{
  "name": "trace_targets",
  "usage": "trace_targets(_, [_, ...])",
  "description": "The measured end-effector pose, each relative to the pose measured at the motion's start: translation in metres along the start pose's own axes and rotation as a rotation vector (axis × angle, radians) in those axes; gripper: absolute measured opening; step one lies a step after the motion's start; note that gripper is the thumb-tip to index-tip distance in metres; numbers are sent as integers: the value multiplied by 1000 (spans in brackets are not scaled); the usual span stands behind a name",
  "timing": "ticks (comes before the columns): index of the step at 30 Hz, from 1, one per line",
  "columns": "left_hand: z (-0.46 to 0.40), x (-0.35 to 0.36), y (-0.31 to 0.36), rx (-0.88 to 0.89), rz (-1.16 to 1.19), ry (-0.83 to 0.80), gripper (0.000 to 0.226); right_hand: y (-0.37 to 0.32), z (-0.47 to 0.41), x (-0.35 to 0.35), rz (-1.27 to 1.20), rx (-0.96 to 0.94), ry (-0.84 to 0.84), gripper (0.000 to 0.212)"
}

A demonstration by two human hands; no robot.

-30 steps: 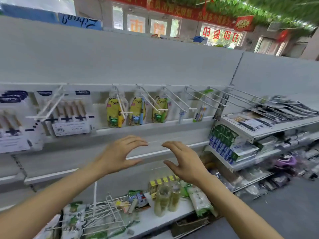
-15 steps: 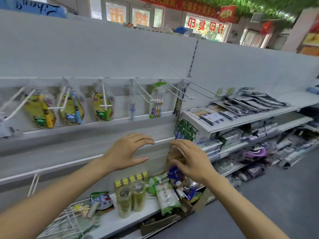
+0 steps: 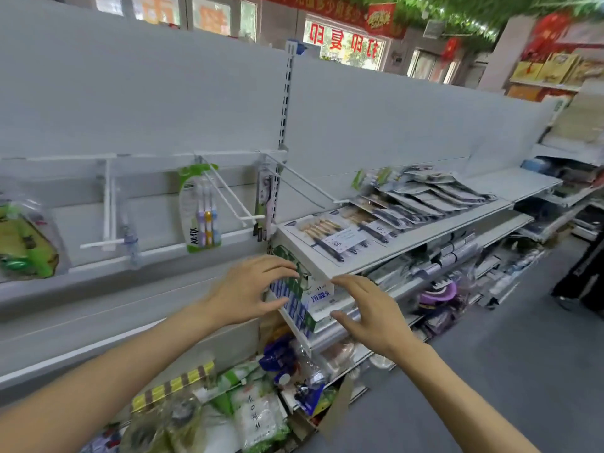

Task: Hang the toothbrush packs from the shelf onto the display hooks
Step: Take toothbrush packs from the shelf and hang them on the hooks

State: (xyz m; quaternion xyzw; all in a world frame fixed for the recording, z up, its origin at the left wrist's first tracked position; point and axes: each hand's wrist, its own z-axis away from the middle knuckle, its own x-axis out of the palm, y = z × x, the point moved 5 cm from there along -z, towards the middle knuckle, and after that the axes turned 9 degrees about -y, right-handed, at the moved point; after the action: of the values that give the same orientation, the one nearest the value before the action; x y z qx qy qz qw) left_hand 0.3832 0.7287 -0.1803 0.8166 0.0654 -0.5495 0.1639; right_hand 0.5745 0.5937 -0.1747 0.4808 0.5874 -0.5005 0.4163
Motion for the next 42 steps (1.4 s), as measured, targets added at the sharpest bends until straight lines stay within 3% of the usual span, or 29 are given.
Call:
trace_targets(6, [-85,39,-19,-86,-25,-61,49,97,-39,-13,-29,38,7,56])
trace_targets(15, [-165,97,-60,-427,-96,-123,59,239,-138,-11,69,12,-120,56])
trace_targets(19, [-176,113,-78,-605,-71,-123,74,279,-172,0,78,13,-225,56])
trace_targets(23, [-179,122,-79,-704,-78,-36,72,302,-193,15,114,-23,-352,63])
trace_targets(26, [-175,127,-80,-874,-59,-16,65,307,-202,16,202,-96,-409,63])
trace_targets(30, [-171,133,-83,-1137,228,56,78,306,-213,23,386,-104,-472,62])
trace_targets(33, [-174,138,-85,-1152,494,143,95,300,-217,26,448,-9,-483,67])
trace_targets(34, [-173,138,-88,-1165,566,188,99,296,-218,26,474,-61,-404,69])
trace_targets(35, [-173,139,-92,-1172,632,227,97,294,-218,26,506,-113,-381,69])
trace_targets(38, [-178,136,-94,-1147,784,312,52,297,-212,29,585,-209,-308,41])
trace_targets(42, [-183,132,-91,-1126,895,335,46,287,-206,7,590,-256,-181,60])
